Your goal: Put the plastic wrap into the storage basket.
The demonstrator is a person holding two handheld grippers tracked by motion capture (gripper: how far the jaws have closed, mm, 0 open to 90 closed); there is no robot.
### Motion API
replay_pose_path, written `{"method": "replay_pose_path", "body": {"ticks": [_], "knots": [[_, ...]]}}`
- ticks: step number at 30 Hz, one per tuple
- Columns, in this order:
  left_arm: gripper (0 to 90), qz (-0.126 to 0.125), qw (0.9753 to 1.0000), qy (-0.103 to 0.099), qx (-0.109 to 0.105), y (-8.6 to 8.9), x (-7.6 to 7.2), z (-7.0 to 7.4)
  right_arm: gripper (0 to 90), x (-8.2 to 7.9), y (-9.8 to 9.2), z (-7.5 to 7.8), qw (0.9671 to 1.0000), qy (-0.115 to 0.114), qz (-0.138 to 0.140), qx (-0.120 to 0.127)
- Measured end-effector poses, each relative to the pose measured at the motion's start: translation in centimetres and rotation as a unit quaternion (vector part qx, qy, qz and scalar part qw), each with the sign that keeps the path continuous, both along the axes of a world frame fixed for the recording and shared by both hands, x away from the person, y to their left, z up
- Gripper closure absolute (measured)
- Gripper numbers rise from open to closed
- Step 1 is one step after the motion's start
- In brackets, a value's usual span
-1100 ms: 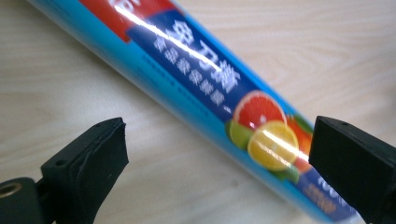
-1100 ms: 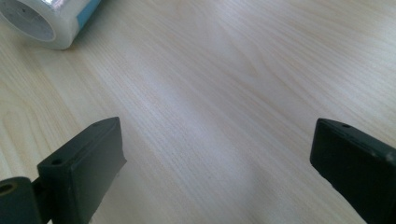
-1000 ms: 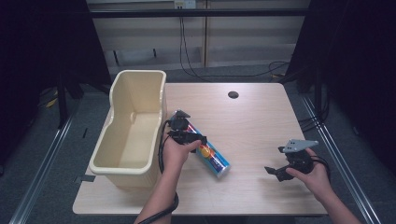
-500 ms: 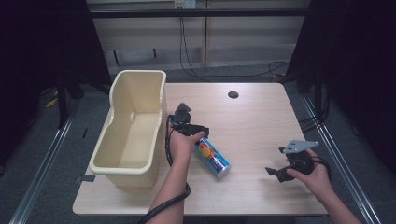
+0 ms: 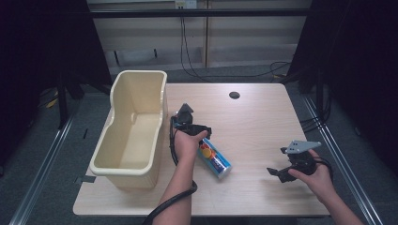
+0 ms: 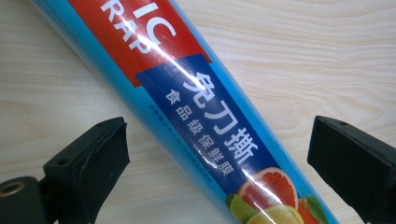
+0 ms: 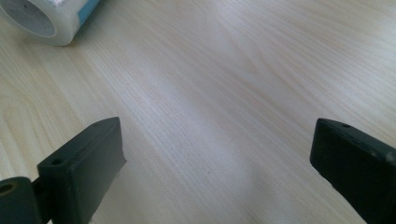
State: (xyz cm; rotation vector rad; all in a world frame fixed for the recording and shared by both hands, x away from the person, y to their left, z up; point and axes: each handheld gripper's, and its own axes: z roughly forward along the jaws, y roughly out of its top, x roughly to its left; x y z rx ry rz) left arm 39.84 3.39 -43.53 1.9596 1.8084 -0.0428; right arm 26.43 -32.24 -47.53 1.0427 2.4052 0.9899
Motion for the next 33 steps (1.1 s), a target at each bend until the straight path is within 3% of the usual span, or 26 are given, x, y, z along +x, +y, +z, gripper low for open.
{"method": "replay_pose_path", "body": {"ticks": [2,8,19,20,23,33], "knots": [[5.0,0.004,0.9999,0.009,-0.003,0.0,0.1,-0.1,2.7,0.0,0.0,0.0,1.0000,-0.002,0.000,0.000],[4.9,-0.001,1.0000,0.008,0.004,-0.2,0.2,-0.6,2.7,0.0,-0.1,0.1,1.0000,-0.002,0.000,0.004],[4.9,0.029,0.9993,0.023,-0.001,-0.3,0.5,-1.7,2.8,0.0,-0.2,0.2,1.0000,-0.007,0.000,0.006],[4.9,0.027,0.9994,0.020,0.005,-0.2,0.5,-1.8,2.8,0.0,-0.2,0.2,1.0000,-0.008,0.000,0.005],[8.8,0.033,0.9993,0.017,-0.005,-0.2,0.5,-2.0,2.9,0.0,-0.2,0.3,0.9999,-0.009,-0.001,0.006],[7.3,0.040,0.9991,-0.003,-0.010,-0.3,0.4,-2.6,2.9,0.0,-0.3,0.4,0.9999,-0.010,-0.006,0.008]]}}
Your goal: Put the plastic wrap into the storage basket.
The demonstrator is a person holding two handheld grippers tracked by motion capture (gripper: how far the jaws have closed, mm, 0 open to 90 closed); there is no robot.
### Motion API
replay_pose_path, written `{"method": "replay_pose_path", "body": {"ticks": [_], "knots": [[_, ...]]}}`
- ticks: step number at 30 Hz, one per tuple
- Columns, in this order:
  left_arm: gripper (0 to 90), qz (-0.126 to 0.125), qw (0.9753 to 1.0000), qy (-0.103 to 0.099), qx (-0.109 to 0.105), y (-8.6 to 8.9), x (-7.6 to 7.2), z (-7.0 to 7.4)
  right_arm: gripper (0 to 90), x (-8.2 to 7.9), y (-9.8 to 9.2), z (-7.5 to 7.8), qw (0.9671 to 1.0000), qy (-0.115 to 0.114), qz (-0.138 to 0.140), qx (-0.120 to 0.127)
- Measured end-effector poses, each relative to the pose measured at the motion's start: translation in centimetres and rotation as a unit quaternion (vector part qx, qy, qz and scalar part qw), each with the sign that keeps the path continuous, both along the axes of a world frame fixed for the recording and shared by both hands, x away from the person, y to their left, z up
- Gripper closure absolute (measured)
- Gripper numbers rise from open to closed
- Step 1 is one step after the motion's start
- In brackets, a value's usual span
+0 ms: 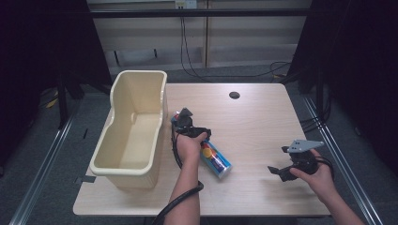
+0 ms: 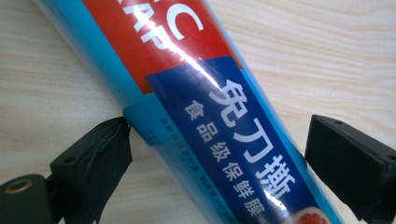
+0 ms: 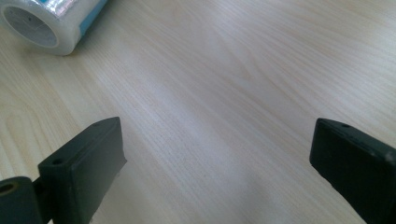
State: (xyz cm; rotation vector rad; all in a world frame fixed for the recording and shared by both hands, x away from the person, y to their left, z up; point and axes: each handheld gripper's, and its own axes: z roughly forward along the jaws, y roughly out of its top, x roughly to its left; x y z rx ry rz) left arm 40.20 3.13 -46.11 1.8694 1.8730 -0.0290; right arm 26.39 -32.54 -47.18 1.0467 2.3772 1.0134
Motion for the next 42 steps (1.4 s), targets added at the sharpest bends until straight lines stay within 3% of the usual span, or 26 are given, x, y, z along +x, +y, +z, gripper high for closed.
{"method": "replay_pose_path", "body": {"ticks": [7,8,11,14,18,20,22,23,25,29,31,33,35,37,39,40,42], "knots": [[10.4,0.030,0.9994,0.014,-0.008,0.0,-0.2,-0.6,3.1,0.0,0.0,0.0,1.0000,0.000,-0.001,0.002],[11.3,0.026,0.9993,0.026,-0.011,0.0,-0.2,-0.8,3.1,0.0,-0.1,0.0,1.0000,0.000,-0.003,0.002],[14.2,0.036,0.9982,0.039,-0.028,-0.1,-0.2,-1.2,3.2,0.1,-0.2,0.1,1.0000,-0.001,-0.004,0.006],[16.7,0.052,0.9963,0.053,-0.043,-0.1,-0.1,-1.3,3.2,0.1,-0.2,0.1,1.0000,-0.003,-0.003,0.003],[18.7,0.048,0.9953,0.071,-0.045,0.1,0.0,-1.2,3.3,0.1,-0.2,0.0,1.0000,0.000,-0.003,0.005],[19.6,0.066,0.9939,0.076,-0.045,-0.2,0.1,-1.1,3.4,0.1,-0.2,0.1,1.0000,-0.003,-0.001,0.003],[21.9,0.062,0.9930,0.089,-0.048,0.1,0.1,-1.1,3.3,0.0,-0.2,0.2,1.0000,-0.006,-0.004,0.004],[21.9,0.081,0.9909,0.091,-0.058,0.0,0.0,-1.2,3.3,0.0,-0.2,0.2,1.0000,-0.006,-0.004,0.004],[22.8,0.087,0.9899,0.094,-0.060,-0.1,-0.1,-1.2,3.3,0.1,-0.3,0.2,1.0000,-0.006,-0.002,0.006],[22.8,0.081,0.9920,0.083,-0.049,-0.2,-0.2,-1.2,3.4,0.1,-0.3,0.2,1.0000,-0.005,-0.005,0.006],[22.8,0.096,0.9907,0.080,-0.053,-0.5,-0.2,-1.2,3.4,0.1,-0.3,0.2,1.0000,-0.006,-0.004,0.006],[22.9,0.080,0.9919,0.085,-0.050,-0.3,-0.3,-1.2,3.4,0.1,-0.3,0.2,1.0000,-0.007,-0.004,0.006],[23.7,0.087,0.9913,0.088,-0.045,-0.4,-0.2,-1.1,3.4,0.1,-0.3,0.2,0.9999,-0.009,-0.005,0.009],[23.9,0.077,0.9916,0.099,-0.031,-0.4,-0.3,-0.8,3.4,0.1,-0.3,0.2,0.9999,-0.007,-0.007,0.010],[24.9,0.067,0.9919,0.108,-0.003,-0.5,-0.2,-0.5,3.4,0.1,-0.4,0.2,0.9999,-0.006,-0.009,0.012],[25.3,0.075,0.9913,0.108,0.008,-0.7,-0.2,-0.5,3.4,0.1,-0.4,0.2,0.9999,-0.005,-0.009,0.014],[26.4,0.053,0.9910,0.120,0.028,-0.5,-0.2,-0.1,3.4,0.1,-0.5,0.3,0.9998,-0.008,-0.010,0.016]]}}
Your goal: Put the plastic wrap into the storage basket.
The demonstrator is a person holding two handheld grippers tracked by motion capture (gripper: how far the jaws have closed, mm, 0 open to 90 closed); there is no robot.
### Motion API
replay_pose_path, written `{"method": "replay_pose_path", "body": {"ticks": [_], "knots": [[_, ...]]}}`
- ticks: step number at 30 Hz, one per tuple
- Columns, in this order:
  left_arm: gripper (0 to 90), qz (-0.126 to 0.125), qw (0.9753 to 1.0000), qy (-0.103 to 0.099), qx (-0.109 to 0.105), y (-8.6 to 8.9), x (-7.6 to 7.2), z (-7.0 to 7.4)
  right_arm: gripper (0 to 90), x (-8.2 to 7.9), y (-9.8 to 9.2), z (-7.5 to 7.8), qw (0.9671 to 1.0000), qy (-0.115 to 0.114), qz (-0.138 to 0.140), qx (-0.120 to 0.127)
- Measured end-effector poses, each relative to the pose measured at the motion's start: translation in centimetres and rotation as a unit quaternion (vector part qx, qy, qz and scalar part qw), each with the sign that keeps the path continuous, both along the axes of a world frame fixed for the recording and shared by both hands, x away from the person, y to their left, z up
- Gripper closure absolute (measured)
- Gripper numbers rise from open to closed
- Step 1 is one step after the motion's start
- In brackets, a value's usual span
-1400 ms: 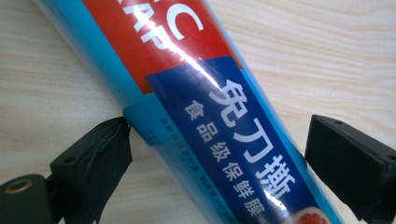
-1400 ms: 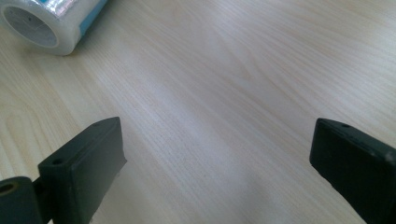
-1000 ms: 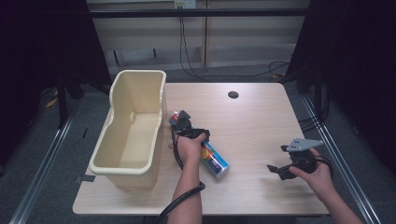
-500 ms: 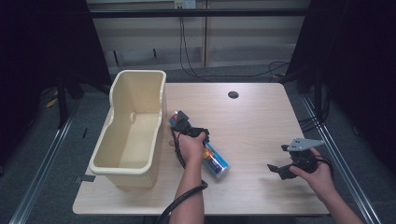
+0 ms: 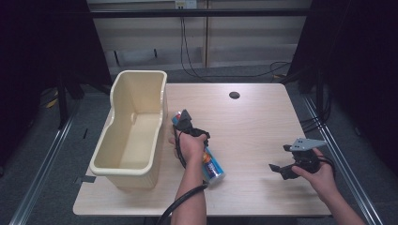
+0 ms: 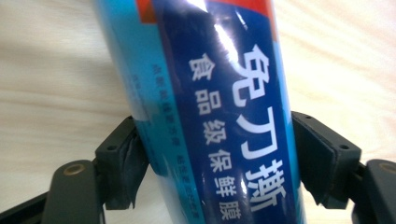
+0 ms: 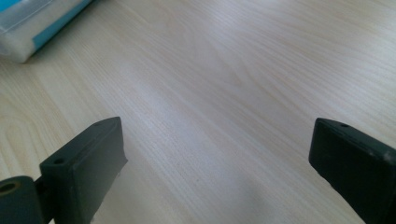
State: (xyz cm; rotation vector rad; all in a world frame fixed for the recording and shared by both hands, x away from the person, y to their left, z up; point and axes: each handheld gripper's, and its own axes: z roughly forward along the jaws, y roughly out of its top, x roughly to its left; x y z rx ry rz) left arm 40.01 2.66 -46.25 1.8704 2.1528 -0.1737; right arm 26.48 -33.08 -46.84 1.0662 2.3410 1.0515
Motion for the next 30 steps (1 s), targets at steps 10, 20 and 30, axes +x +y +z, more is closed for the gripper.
{"method": "replay_pose_path", "body": {"ticks": [10,20,30], "knots": [[27.8,-0.006,0.9996,-0.004,0.028,-0.2,-0.1,0.0,3.4,0.0,-0.3,0.2,0.9999,-0.002,-0.002,0.011],[29.7,0.001,0.9996,0.022,0.016,-0.2,0.2,-0.5,3.5,0.0,-0.4,0.2,0.9999,0.000,-0.002,0.016],[31.7,-0.048,0.9970,0.034,0.050,-0.8,-0.1,0.9,3.5,0.0,-0.7,0.5,0.9994,-0.009,-0.006,0.032]]}}
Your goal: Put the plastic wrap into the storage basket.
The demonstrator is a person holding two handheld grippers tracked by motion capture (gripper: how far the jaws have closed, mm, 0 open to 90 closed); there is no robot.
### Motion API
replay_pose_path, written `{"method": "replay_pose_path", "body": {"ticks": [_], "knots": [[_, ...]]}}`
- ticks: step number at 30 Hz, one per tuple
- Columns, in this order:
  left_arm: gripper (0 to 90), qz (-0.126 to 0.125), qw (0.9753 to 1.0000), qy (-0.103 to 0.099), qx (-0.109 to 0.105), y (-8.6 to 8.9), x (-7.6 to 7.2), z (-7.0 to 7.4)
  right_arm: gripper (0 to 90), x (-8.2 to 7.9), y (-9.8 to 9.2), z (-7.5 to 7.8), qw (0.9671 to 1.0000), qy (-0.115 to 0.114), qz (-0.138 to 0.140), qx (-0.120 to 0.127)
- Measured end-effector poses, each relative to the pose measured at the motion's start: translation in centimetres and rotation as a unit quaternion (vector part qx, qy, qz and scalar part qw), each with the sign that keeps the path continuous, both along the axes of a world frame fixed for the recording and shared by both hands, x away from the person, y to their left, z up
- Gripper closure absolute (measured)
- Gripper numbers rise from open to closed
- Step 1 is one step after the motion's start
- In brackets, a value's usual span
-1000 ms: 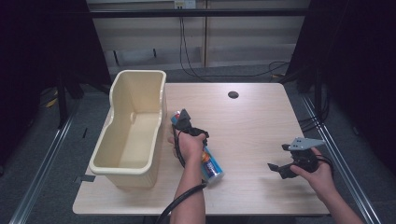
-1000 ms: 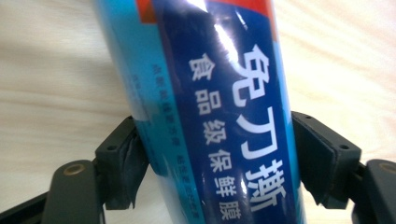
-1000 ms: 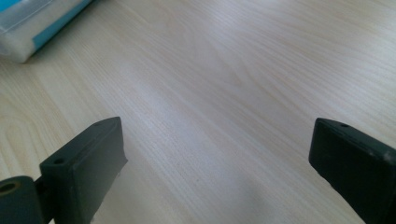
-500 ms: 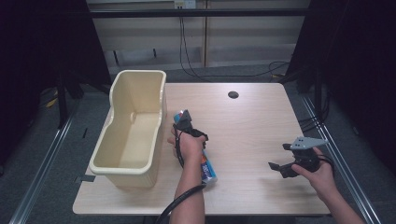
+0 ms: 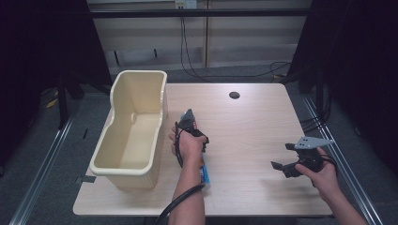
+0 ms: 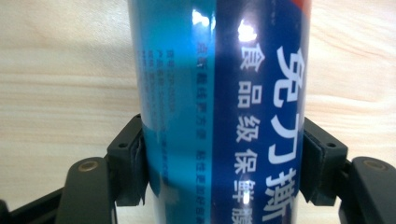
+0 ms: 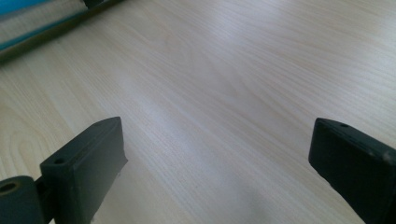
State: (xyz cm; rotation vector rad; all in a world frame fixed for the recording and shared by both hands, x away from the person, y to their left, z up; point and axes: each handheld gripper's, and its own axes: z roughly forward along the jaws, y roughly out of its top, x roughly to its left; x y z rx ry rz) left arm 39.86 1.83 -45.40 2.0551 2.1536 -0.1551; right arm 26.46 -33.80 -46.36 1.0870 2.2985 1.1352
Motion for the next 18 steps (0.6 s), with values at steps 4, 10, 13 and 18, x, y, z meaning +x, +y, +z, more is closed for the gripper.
{"method": "replay_pose_path", "body": {"ticks": [4,10,13,18], "knots": [[32.0,-0.021,0.9998,-0.001,-0.003,-0.3,0.0,1.3,3.5,0.0,0.1,0.0,1.0000,0.000,0.002,0.001],[32.2,-0.051,0.9987,-0.001,-0.006,-0.5,0.0,2.9,3.5,0.0,0.0,0.0,1.0000,0.000,0.000,0.001],[32.3,-0.048,0.9987,-0.001,-0.015,-0.6,0.0,3.7,3.5,0.0,0.1,0.0,1.0000,-0.001,0.001,0.001],[32.4,-0.064,0.9979,-0.003,-0.013,-0.8,-0.1,4.9,3.5,0.0,0.0,0.0,1.0000,-0.003,-0.002,0.002]]}}
